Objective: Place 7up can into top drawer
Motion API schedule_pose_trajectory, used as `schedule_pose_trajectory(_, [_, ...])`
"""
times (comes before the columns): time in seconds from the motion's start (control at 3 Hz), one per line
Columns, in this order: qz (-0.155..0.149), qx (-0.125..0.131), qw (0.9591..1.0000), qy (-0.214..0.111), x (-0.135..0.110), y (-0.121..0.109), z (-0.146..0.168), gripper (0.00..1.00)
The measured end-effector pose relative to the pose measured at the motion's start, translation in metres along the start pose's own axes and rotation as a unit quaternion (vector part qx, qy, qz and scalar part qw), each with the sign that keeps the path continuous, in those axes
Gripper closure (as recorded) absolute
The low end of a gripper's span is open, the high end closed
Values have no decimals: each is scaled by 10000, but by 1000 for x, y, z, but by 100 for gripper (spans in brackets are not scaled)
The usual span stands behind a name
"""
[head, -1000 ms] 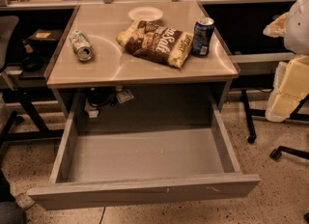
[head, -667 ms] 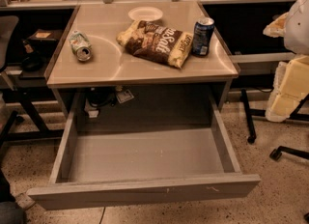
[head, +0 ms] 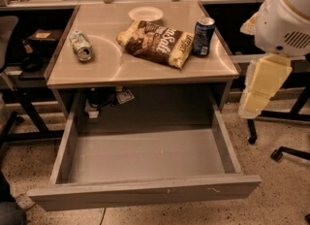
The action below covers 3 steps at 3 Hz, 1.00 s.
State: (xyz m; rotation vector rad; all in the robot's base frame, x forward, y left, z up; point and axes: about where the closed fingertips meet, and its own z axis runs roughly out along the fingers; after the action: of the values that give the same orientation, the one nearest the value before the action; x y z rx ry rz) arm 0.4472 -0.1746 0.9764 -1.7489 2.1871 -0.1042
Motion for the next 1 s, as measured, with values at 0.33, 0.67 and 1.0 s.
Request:
schedule_pose_trajectory(0.33, [-103, -63, 9999, 116, -33, 0, 12, 0])
schedule_pose_trajectory(0.67, [-101, -51, 9999, 110, -36, 0, 12, 0])
schedule_pose_trajectory(1.0, [-65, -63, 10000, 43, -47, 1, 20, 0])
